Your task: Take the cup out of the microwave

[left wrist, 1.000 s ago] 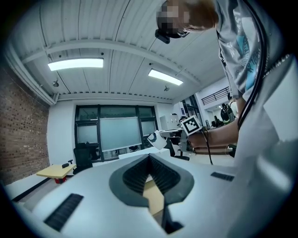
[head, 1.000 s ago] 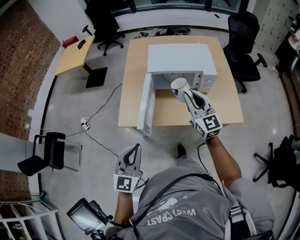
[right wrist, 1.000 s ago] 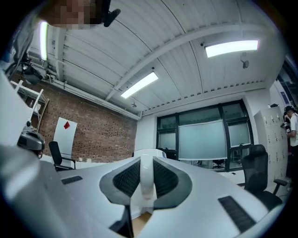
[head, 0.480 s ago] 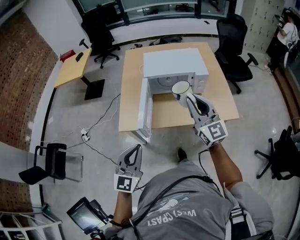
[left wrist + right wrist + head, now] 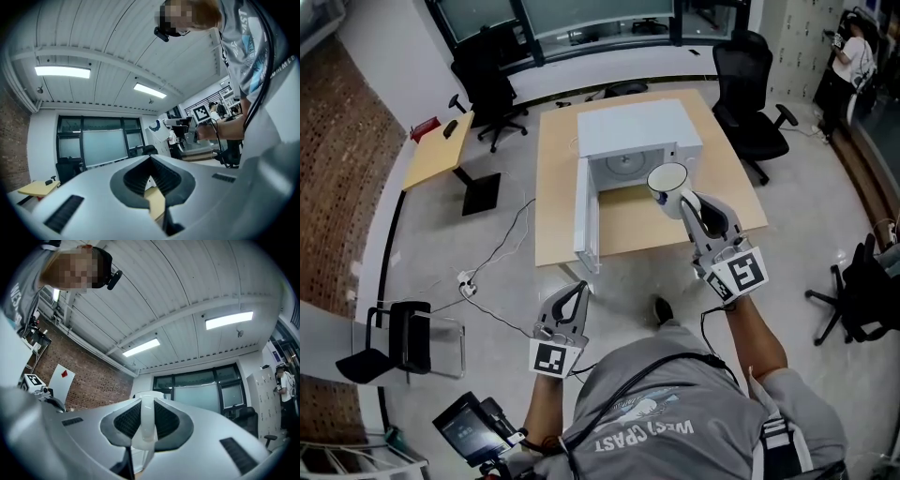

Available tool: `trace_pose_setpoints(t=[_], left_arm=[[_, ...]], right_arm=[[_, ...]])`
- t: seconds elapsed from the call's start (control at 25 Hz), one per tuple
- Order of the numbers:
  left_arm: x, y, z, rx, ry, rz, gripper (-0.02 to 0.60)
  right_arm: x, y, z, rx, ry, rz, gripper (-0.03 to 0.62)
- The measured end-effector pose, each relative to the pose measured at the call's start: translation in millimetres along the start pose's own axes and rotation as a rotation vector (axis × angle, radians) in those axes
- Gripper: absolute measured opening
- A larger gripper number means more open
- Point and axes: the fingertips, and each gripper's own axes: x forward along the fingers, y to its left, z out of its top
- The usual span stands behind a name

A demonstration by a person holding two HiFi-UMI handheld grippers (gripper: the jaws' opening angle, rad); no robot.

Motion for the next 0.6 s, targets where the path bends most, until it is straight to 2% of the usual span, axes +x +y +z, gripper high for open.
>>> trace_pose_setpoints(t=[0.24,0.6], left_arm=[[-1,-3,13,-0.008,-0.049,-0.058,0.026],[11,-6,22,-0.031,-0.076,-0.116,0.026]], right_arm=[[-22,14,25,-0.001,-0.019,-0.034,0.066],[-51,14,52,0.014,-0.031,-0.084,0.066]])
